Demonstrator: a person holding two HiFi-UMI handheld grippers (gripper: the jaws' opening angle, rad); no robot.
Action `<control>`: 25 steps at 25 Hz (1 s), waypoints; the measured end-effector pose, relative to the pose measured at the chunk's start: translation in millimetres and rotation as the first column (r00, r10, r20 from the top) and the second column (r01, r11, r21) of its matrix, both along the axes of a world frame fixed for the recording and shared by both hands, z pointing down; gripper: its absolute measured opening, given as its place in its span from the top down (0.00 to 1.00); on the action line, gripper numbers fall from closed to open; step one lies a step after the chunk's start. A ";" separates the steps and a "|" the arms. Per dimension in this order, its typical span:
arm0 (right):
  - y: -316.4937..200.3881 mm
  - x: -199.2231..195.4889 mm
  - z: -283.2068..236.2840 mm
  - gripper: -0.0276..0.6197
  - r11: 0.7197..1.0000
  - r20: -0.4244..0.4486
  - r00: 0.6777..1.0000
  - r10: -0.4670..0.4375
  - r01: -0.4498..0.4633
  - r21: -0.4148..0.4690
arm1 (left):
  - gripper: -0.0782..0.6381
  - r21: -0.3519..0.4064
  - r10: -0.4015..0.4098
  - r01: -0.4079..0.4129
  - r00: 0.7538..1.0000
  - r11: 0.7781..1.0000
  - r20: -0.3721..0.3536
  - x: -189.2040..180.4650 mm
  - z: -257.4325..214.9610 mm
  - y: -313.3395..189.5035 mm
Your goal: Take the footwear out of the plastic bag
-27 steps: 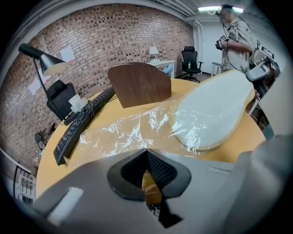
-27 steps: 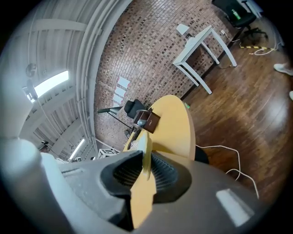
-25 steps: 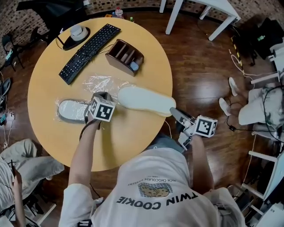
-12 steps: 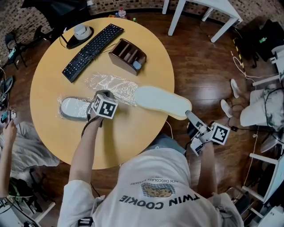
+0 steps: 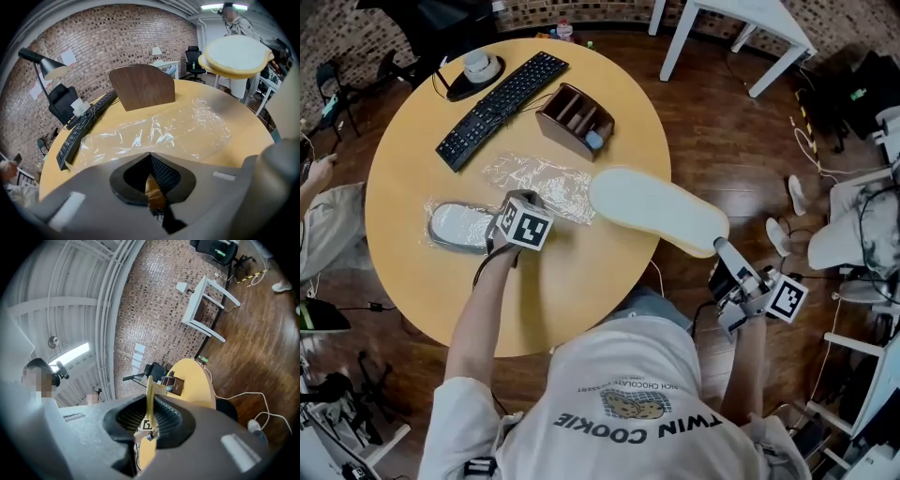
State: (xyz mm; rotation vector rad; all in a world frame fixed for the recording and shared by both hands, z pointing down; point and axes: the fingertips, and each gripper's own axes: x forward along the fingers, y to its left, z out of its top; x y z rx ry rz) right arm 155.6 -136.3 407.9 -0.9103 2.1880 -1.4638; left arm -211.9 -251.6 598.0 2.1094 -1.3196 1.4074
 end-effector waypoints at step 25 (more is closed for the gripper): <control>-94.1 -155.5 10.3 0.88 0.989 0.091 0.986 -0.137 0.132 0.066 | 0.89 0.017 -0.023 0.025 0.996 1.000 -0.086 -1.8 0.4 -1.8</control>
